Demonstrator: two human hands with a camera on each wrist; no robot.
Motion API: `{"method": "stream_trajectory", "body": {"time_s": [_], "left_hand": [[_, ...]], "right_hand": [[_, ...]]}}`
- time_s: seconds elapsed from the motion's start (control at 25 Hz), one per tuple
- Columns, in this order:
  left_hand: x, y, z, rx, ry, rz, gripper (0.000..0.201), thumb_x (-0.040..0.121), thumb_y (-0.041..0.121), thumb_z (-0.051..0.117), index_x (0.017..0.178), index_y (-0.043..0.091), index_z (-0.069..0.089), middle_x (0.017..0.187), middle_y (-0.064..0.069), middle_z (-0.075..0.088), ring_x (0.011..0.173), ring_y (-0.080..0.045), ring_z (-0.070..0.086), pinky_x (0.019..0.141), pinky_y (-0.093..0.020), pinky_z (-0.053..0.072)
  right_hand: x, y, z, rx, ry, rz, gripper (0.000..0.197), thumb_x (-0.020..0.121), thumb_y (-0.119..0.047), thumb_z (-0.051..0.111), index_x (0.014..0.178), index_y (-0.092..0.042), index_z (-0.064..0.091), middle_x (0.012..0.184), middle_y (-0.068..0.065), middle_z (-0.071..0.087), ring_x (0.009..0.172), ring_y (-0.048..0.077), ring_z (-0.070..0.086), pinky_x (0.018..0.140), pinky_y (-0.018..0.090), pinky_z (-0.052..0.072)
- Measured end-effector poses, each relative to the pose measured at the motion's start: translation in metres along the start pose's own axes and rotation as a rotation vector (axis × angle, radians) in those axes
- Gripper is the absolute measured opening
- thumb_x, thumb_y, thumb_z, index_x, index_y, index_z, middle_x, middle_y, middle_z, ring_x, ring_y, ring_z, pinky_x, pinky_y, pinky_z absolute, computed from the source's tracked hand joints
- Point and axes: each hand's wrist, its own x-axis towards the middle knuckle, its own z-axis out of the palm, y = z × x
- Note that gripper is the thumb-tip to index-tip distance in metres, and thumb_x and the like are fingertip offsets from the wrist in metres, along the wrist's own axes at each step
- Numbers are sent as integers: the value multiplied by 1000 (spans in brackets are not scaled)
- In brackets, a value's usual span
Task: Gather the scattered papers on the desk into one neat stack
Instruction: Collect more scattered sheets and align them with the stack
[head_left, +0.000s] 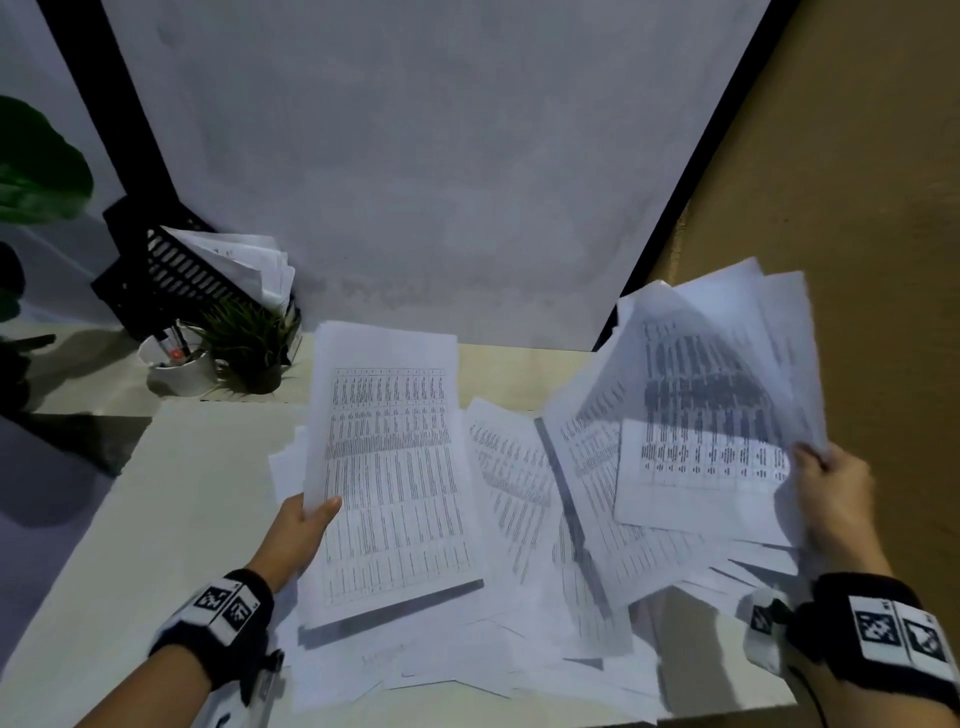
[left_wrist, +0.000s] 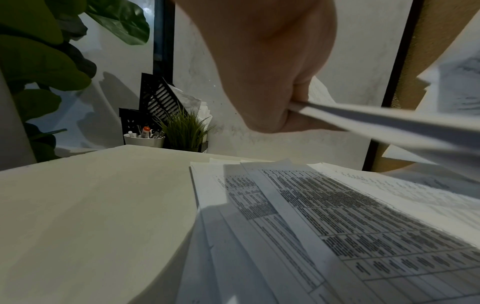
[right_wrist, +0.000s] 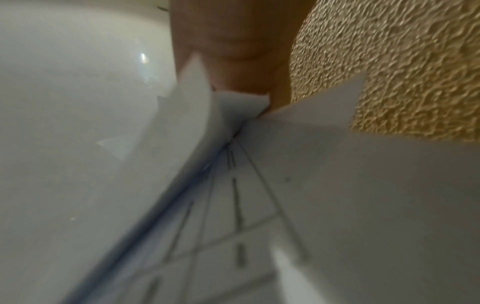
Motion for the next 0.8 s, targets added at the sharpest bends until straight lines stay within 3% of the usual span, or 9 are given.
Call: {"method": "stream_trajectory", "body": {"time_s": [0.16, 0.28, 0.36, 0.48, 0.52, 0.6, 0.72, 0.8], "left_hand": [[3, -3, 4, 2, -2, -11, 32, 94, 21, 44, 117, 2, 56, 107, -15, 65, 101, -31, 62, 92, -42, 48], [1, -5, 9, 7, -23, -12, 32, 94, 20, 44, 118, 2, 55, 106, -14, 65, 98, -29, 63, 90, -39, 48], [-2, -5, 14, 3, -40, -12, 30, 94, 18, 44, 117, 2, 55, 106, -14, 65, 96, -28, 63, 87, -36, 47], [-6, -7, 18, -4, -68, -22, 31, 94, 17, 44, 118, 1, 54, 107, -13, 64, 100, -28, 61, 87, -34, 45], [-6, -8, 17, -9, -66, -29, 32, 94, 17, 44, 120, 1, 54, 110, -14, 64, 102, -29, 61, 88, -34, 45], [-5, -9, 11, -47, -44, -54, 34, 94, 17, 45, 122, 0, 53, 118, -17, 62, 104, -28, 60, 92, -35, 45], [3, -7, -2, -146, 19, -111, 39, 93, 17, 47, 126, -2, 48, 126, -19, 57, 106, -27, 58, 96, -37, 42], [6, -2, -7, -199, 43, -126, 40, 93, 16, 47, 129, -2, 46, 129, -19, 55, 110, -29, 56, 98, -39, 42]], "right_hand": [[-1, 2, -11, 127, 44, 33, 21, 91, -15, 49, 106, -6, 61, 99, 14, 61, 97, 27, 55, 83, 37, 42], [-20, 9, 3, 209, 18, 160, 13, 93, -16, 46, 96, -13, 59, 79, 8, 54, 78, 23, 52, 68, 29, 41], [-30, 22, 20, 178, -16, 223, 24, 92, -17, 46, 106, 0, 57, 78, 10, 53, 75, 24, 51, 69, 32, 41], [-47, 37, 44, 146, -69, 306, 31, 93, -12, 47, 117, 8, 52, 91, 12, 54, 88, 24, 50, 82, 38, 40], [-51, 39, 51, 150, -91, 319, 28, 94, -10, 46, 114, 7, 53, 86, 11, 53, 82, 22, 49, 81, 37, 40], [-59, 40, 57, 200, -112, 320, 13, 94, -10, 46, 91, -1, 55, 65, 6, 44, 59, 18, 40, 63, 32, 37], [-56, 30, 61, 298, -59, 315, 25, 93, -10, 46, 69, -8, 42, 56, 5, 32, 42, 18, 34, 46, 27, 28], [-56, 21, 67, 366, -33, 304, 25, 93, -11, 46, 68, -10, 41, 56, 6, 34, 37, 13, 39, 42, 24, 31]]}}
